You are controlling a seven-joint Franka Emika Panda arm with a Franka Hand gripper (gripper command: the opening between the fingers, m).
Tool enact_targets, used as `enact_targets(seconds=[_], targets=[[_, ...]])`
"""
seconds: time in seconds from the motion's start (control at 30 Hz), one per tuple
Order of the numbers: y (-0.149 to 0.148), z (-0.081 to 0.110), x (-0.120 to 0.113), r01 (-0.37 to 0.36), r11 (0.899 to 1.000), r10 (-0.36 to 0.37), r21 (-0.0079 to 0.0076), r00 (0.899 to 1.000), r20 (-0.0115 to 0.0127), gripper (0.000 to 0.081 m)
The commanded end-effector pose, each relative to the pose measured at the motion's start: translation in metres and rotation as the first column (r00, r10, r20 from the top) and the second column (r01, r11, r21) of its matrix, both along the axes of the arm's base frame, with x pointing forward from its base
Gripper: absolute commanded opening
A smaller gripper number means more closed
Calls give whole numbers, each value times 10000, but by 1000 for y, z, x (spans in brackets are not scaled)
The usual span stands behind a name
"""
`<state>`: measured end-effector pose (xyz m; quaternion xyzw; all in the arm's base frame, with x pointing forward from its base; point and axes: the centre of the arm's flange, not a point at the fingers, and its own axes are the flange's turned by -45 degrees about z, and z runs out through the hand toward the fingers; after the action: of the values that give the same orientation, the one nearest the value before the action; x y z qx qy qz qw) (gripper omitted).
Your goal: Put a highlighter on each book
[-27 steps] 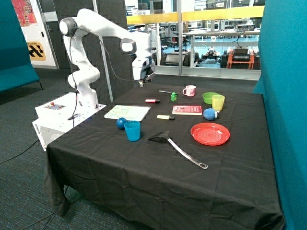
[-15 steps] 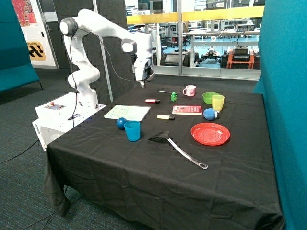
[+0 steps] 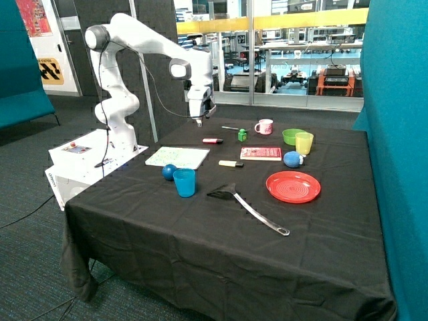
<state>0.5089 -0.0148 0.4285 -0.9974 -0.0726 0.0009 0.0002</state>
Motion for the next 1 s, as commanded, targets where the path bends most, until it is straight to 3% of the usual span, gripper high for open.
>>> enact_targets(seconds=[0.0, 0.97], targets=[[-17, -12, 11, 476, 9989, -476, -3, 9989, 19, 237], [-52, -66, 65, 1370, 9906, -1370, -3, 9906, 19, 292]])
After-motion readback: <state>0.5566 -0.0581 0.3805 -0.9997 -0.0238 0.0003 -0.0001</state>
